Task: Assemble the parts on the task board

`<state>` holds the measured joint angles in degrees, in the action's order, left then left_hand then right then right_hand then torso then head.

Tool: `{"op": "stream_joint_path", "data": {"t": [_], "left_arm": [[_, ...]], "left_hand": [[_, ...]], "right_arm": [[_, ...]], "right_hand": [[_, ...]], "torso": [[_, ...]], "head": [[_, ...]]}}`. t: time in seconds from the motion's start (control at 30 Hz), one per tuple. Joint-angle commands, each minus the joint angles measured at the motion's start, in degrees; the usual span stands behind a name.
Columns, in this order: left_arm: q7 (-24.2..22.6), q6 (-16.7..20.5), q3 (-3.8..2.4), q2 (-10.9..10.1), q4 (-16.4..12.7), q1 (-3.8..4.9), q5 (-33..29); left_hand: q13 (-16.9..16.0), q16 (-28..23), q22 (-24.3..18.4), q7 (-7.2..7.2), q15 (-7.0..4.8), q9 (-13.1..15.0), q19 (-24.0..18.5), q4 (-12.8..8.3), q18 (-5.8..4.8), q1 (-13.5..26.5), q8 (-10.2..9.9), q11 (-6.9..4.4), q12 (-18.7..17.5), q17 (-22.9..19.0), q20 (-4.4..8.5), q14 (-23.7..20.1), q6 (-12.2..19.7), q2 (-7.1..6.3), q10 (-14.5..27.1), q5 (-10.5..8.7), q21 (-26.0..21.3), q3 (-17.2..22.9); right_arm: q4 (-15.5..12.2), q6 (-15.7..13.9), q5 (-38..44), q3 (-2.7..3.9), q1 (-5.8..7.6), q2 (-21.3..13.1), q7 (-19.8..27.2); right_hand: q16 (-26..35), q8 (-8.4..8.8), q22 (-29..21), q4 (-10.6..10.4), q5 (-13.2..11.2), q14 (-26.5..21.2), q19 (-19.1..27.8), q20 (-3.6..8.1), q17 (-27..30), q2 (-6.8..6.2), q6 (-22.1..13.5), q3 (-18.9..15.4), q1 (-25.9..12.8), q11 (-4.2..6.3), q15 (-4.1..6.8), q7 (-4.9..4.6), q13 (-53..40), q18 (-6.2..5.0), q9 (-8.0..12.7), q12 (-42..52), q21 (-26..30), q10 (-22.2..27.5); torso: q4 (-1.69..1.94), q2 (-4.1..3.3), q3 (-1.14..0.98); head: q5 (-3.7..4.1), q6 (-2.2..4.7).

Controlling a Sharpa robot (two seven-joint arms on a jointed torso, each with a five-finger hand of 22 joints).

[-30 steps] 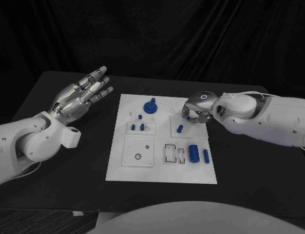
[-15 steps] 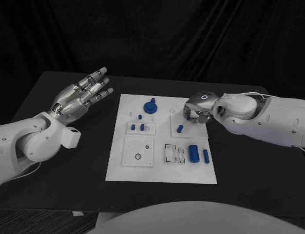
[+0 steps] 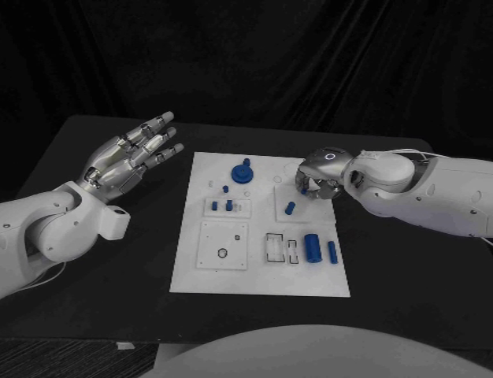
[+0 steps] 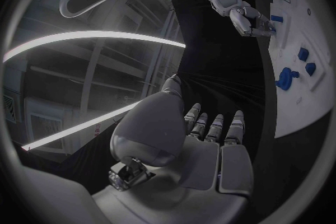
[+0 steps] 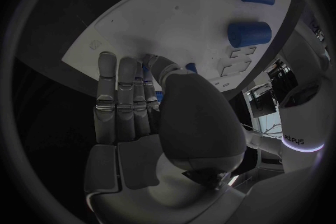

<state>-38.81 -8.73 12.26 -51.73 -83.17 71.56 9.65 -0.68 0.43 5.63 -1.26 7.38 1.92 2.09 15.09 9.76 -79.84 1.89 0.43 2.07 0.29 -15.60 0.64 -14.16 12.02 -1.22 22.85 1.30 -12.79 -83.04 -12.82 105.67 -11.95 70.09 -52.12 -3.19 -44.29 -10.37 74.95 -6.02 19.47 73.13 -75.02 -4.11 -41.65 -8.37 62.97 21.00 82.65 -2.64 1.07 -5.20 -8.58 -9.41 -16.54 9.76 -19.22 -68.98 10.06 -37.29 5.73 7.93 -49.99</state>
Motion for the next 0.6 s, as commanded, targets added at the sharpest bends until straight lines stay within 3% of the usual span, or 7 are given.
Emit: {"op": "stream_joint_path", "data": {"t": [0.03, 0.2, 0.6], "left_arm": [[-0.82, -0.83, -0.05, 0.22, 0.05, -0.10, -0.35], [-0.47, -1.05, -0.05, 0.33, 0.22, -0.13, -0.35], [0.56, -1.23, -0.05, 0.43, 0.55, -0.18, -0.36]], "left_hand": [[-0.15, 0.30, 0.10, -0.42, 0.33, 0.15, 0.15, -0.43, 0.65, -0.81, 0.49, 0.74, 0.64, 0.09, -0.45, 0.12, -1.17, 0.24, -0.15, 0.64, 0.25, 0.12], [-0.31, 0.39, 0.10, -1.48, 0.31, 0.40, 0.30, -0.49, 0.62, -1.24, 1.09, 1.15, 1.35, 0.12, -0.55, 0.20, -3.22, 0.47, -0.53, 1.01, 0.28, 0.16], [-0.38, 0.39, 0.23, -1.85, 0.22, 0.44, 0.45, -0.58, 0.61, -1.53, 1.32, 1.56, 1.75, 0.11, -0.65, 0.19, -3.74, 0.59, -0.73, 1.35, 0.33, 0.21]], "right_arm": [[-0.05, -2.05, -0.99, 0.04, -0.13, 0.02, 0.36], [-0.20, -3.38, -1.60, 0.04, -0.12, -0.03, 0.43], [-1.75, -7.03, -1.98, 0.05, 0.37, -1.41, 0.49]], "right_hand": [[0.48, -0.30, 2.13, 0.52, -0.45, 0.47, 0.08, -0.02, 0.40, 0.41, 1.01, -0.02, -0.20, -0.03, 0.12, -0.46, 0.09, -0.26, -1.56, -0.41, -0.04, -0.47], [1.57, -0.19, 2.07, 1.08, -0.06, 0.48, -0.05, 0.06, 1.45, 0.56, 1.12, 0.26, 0.37, -0.16, 0.16, -0.73, 0.28, -0.32, -1.70, -0.71, 0.35, -0.87], [2.44, -0.11, 2.38, 1.42, 0.51, 1.70, -1.02, -0.06, 2.21, 0.67, 1.85, 0.34, 0.34, -0.17, 0.39, -0.93, 0.69, -0.04, -1.93, -1.21, -1.36, -2.18]], "torso": [[-0.07, 0.09, 0.06], [-0.06, 0.00, 0.04], [0.04, -0.01, 0.02]], "head": [[-0.16, -0.01], [-0.32, -0.01], [-0.52, -0.01]]}}
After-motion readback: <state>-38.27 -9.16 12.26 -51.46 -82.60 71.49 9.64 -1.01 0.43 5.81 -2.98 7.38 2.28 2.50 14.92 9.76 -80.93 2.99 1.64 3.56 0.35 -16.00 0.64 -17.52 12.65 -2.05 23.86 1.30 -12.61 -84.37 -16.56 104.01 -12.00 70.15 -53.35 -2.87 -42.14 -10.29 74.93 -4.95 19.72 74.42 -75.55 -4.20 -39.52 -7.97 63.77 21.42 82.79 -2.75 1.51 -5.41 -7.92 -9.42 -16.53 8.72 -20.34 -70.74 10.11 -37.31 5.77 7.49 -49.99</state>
